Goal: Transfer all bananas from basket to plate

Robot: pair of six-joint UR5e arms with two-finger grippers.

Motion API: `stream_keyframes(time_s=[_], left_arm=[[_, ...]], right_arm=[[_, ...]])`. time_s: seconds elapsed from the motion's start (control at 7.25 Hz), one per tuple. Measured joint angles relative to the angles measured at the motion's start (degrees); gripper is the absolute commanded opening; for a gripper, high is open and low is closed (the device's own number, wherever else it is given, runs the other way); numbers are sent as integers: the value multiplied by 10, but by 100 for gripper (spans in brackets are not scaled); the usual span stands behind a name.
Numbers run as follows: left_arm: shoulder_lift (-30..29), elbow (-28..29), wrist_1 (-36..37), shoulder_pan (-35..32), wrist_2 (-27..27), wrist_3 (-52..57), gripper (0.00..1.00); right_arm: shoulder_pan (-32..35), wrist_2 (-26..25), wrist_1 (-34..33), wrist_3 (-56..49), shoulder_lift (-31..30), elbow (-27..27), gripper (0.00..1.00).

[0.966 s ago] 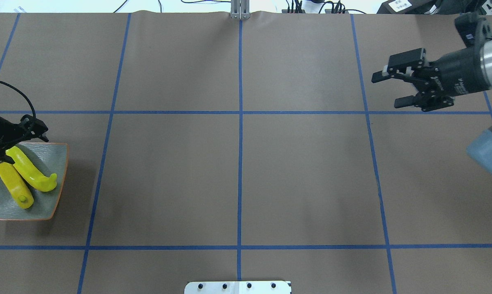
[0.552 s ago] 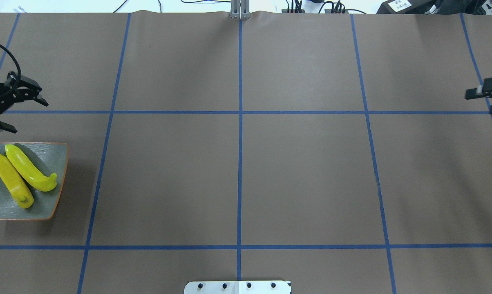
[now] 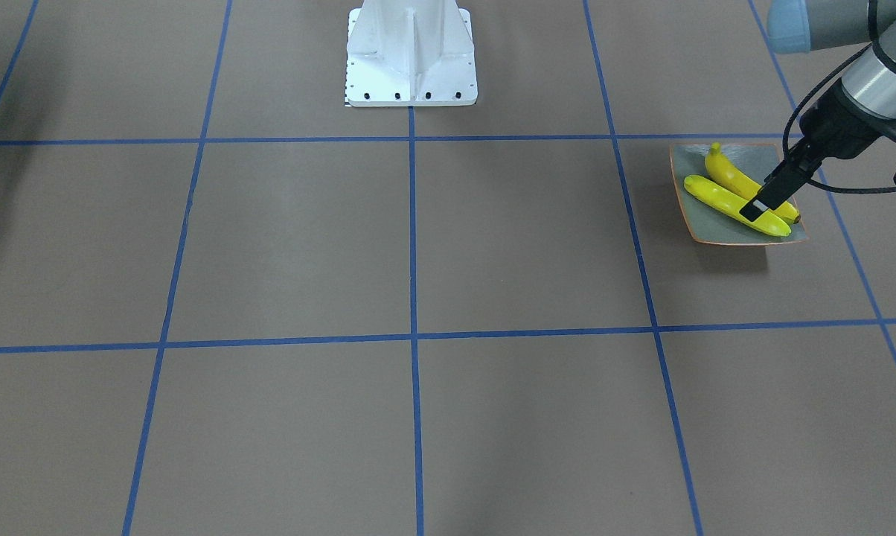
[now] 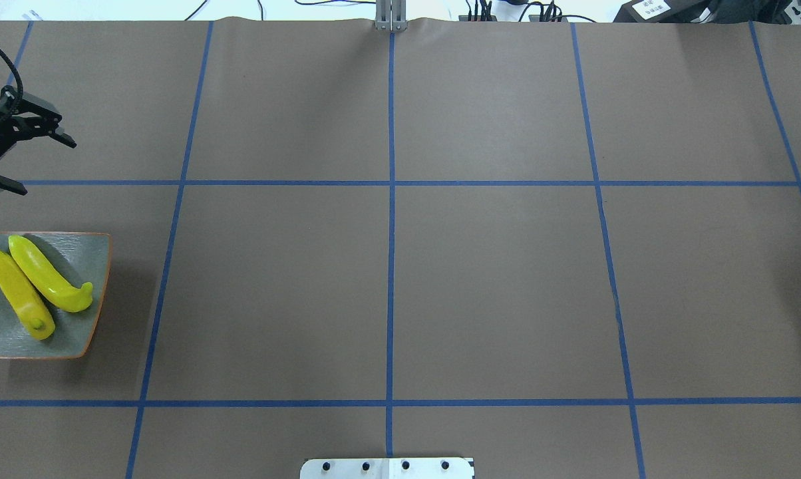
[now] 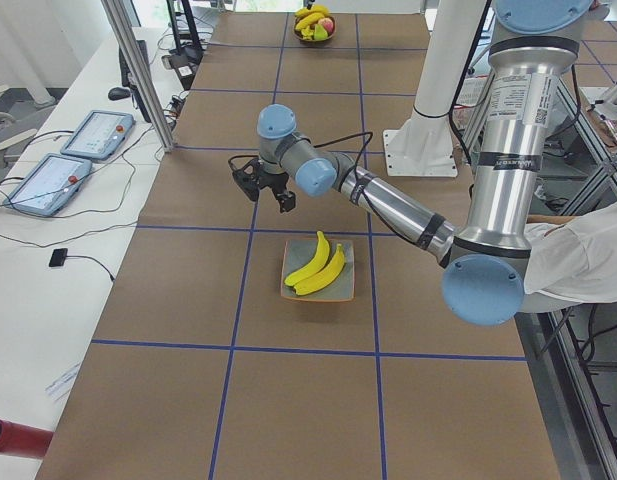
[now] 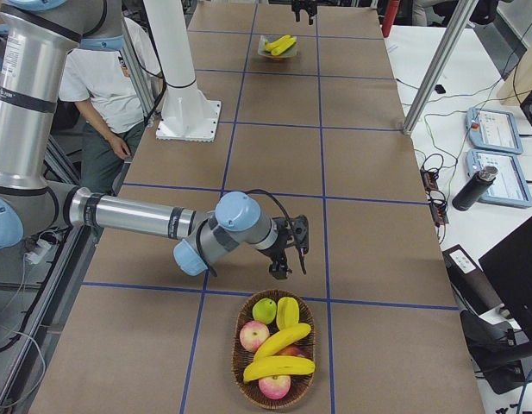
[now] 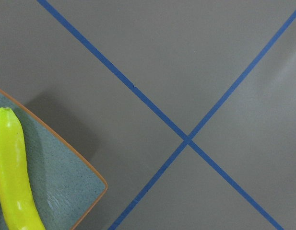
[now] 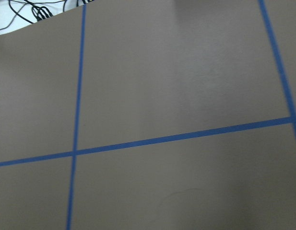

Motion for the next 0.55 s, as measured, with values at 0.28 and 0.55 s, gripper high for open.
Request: stream_keyframes(time_s=[0.28, 0.55], left_arm=[[-7, 2, 0, 0, 0, -4, 100], [-9, 3, 0, 0, 0, -5, 100]], right_arm=[[31, -44, -28, -141, -9, -29, 100], [66, -64, -62, -256, 2, -72, 96]])
